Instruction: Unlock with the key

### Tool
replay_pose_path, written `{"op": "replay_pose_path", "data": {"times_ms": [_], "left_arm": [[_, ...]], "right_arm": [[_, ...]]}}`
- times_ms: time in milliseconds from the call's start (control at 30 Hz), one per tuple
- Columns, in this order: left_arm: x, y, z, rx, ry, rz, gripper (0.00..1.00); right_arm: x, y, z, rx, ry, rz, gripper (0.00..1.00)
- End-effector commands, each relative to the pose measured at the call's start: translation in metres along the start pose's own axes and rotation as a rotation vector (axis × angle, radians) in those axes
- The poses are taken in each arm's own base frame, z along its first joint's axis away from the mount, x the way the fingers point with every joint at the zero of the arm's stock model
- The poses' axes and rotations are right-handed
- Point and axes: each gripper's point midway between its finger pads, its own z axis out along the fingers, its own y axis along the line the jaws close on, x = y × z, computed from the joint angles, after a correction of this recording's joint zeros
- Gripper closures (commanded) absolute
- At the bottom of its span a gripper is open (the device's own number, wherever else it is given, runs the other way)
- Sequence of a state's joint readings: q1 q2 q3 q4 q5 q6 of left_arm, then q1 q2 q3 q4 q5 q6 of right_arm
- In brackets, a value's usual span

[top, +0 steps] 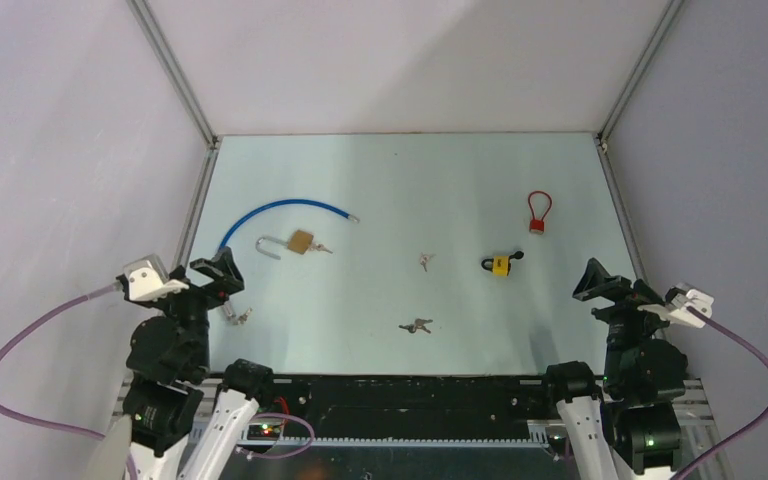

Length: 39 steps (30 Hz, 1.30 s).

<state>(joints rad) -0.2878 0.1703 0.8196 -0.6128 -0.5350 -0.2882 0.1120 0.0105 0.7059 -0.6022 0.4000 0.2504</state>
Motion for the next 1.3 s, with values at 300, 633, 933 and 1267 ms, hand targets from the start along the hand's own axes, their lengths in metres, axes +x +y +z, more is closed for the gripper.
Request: {"op": "replay_pose_path", "data": {"times_ms": [300, 633, 933, 1267], "left_arm": [[0.025, -0.011, 0.026, -0.016, 0.091, 0.037, 0.02], [0.043, -0.012, 0.033, -0.026, 0.143, 0.065, 0.02], [0.065, -0.024, 0.038, 0.038, 0.225, 0.111, 0.02], [0.068, -0.026, 0.035, 0.068, 0.228, 0.122, 0.02]], "right_arm": [[0.018, 0.006, 0.022, 0.073, 0.18, -0.004, 0.01], [0.065, 0.042, 0.06, 0.098, 0.542, 0.04, 0.01], [0.138, 0.088, 0.094, -0.077, 0.838, -0.016, 0.0], [0.255, 0.131, 0.136, -0.343, 1.152, -0.27, 0.0]]}}
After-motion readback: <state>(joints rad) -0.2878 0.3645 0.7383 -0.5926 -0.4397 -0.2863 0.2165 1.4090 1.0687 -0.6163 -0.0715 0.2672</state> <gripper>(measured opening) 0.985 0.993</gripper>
